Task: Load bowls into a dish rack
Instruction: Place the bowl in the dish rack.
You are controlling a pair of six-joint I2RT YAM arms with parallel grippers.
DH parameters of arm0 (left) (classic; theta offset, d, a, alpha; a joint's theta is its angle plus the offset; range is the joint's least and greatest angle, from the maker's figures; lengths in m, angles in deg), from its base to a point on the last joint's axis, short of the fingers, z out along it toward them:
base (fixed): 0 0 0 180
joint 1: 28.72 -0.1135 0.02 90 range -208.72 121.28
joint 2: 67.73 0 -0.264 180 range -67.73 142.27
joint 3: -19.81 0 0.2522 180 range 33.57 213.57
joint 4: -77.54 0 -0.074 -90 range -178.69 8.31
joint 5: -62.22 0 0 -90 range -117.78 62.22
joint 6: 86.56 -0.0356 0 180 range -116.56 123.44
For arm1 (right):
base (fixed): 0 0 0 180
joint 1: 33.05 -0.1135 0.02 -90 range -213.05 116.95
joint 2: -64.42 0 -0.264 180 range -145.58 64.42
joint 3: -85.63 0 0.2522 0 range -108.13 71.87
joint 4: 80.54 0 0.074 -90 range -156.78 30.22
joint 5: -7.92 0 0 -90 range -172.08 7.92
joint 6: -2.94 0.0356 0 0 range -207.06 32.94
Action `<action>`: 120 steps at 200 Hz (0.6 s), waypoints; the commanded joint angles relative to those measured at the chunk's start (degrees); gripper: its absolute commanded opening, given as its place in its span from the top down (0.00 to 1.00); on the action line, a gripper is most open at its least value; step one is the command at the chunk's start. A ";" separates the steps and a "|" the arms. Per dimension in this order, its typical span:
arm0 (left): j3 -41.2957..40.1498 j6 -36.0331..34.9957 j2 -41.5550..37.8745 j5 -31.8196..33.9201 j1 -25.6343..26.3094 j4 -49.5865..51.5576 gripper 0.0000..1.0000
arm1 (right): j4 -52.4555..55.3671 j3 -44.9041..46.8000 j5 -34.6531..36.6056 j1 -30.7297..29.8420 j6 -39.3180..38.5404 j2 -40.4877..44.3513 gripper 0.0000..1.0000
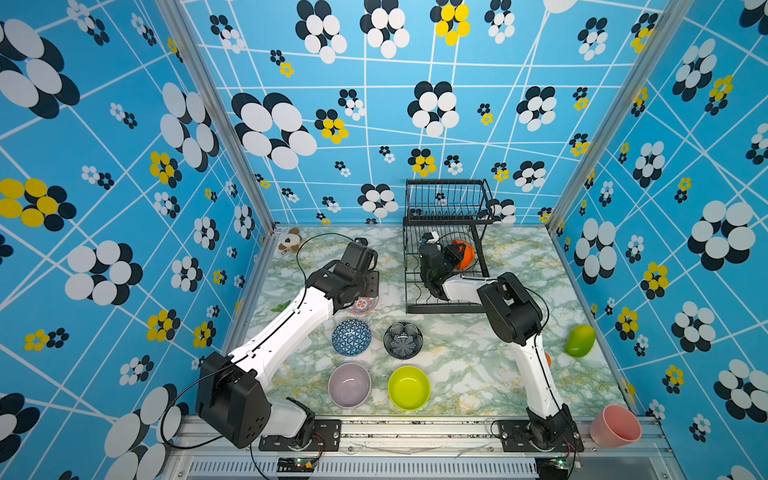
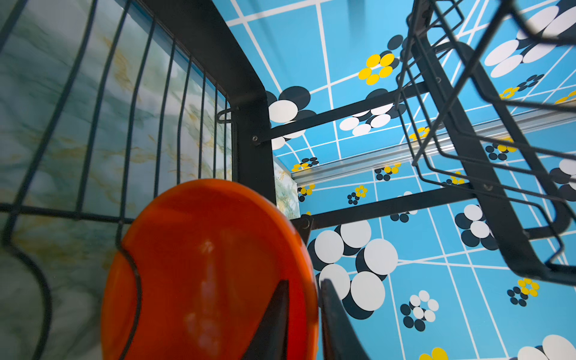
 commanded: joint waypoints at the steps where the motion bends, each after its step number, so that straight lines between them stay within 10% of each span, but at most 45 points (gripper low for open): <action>1: -0.95 -0.69 -0.20 0.69 0.39 0.45 0.45 | 0.86 -1.11 0.19 -0.43 0.30 -0.93 0.77; 120: -0.97 -0.85 -0.72 0.95 0.60 0.45 0.44 | 0.86 -0.49 0.26 -1.43 0.57 0.48 0.62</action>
